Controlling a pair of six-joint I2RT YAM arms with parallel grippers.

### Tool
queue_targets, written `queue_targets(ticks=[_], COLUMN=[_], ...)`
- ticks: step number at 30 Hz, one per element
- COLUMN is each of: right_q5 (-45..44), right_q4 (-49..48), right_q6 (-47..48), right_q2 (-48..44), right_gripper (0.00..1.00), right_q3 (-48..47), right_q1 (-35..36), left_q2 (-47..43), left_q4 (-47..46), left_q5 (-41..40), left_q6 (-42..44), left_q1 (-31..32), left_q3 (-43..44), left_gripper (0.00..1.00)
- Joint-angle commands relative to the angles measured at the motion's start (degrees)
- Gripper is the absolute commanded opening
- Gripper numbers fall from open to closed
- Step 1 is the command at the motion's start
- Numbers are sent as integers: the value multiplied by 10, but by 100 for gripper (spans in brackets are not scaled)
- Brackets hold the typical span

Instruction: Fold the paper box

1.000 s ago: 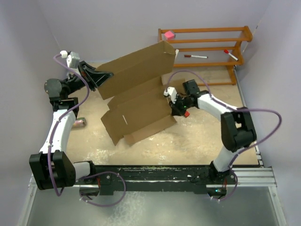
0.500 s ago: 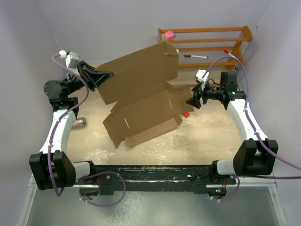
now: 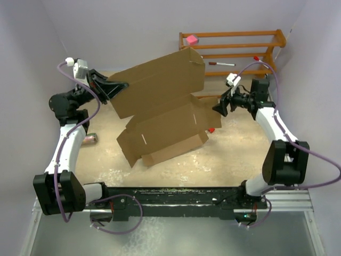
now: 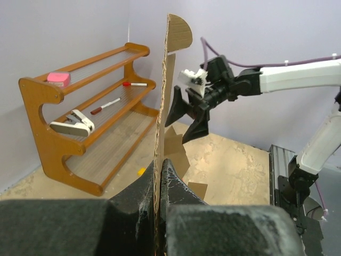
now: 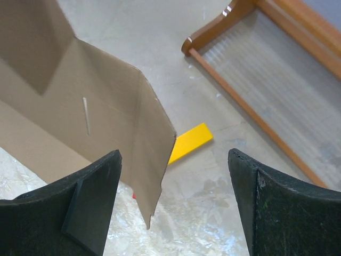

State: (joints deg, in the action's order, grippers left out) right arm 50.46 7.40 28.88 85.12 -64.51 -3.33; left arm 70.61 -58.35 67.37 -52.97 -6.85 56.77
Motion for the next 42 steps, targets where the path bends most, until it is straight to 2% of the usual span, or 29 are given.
queue_targets(ticks=[1, 3, 5, 8, 10, 11, 12, 15, 16, 18, 22, 25, 30, 34, 42], right_q5=[2, 8, 21, 41, 42, 37, 33, 12, 5, -8, -40, -75, -106, -106, -26], right_q4=[-4, 4, 12, 29, 13, 0, -19, -86, -108, -153, -281, -377, -444, -465, -534], right_q6=[10, 19, 27, 36, 21, 8, -12, -82, -104, -147, -245, -284, -308, -277, -254], right_q2=[34, 45, 51, 46, 31, 22, 13, -7, -11, -14, -6, 12, 54, 51, 29], right_gripper=[84, 81, 70, 40, 14, 5, 0, 0, 0, 0, 0, 0, 0, 0, 0], right_q3=[-5, -10, -16, -24, -20, -15, -12, -2, -2, -1, 24, 61, 115, 147, 219], right_q1=[1, 1, 4, 6, 7, 7, 8, 12, 16, 27, 68, 106, 121, 121, 121], left_q2=[-12, -10, -9, -8, -5, 0, 2, 3, 0, -10, -39, -59, -101, -115, -120], left_q4=[-52, -56, -58, -57, -53, -51, -48, -24, 12, 111, 362, 453, 469, 463, 413], left_q5=[-8, -8, -7, -7, -6, -8, -8, -9, -10, -12, -36, -47, -55, -52, -36], left_q6=[-23, -26, -27, -24, -21, -21, -21, -7, 12, 79, 282, 344, 357, 345, 298], left_q1=[-2, -1, -1, -1, -1, 0, 2, 8, 11, 22, 60, 68, 69, 69, 69], left_q3=[24, 26, 27, 31, 39, 46, 53, 78, 88, 113, 167, 162, 95, 52, -2], left_gripper=[4, 4, 4, 4, 4, 4, 4, 4, 4, 4, 4, 4, 4, 4, 4])
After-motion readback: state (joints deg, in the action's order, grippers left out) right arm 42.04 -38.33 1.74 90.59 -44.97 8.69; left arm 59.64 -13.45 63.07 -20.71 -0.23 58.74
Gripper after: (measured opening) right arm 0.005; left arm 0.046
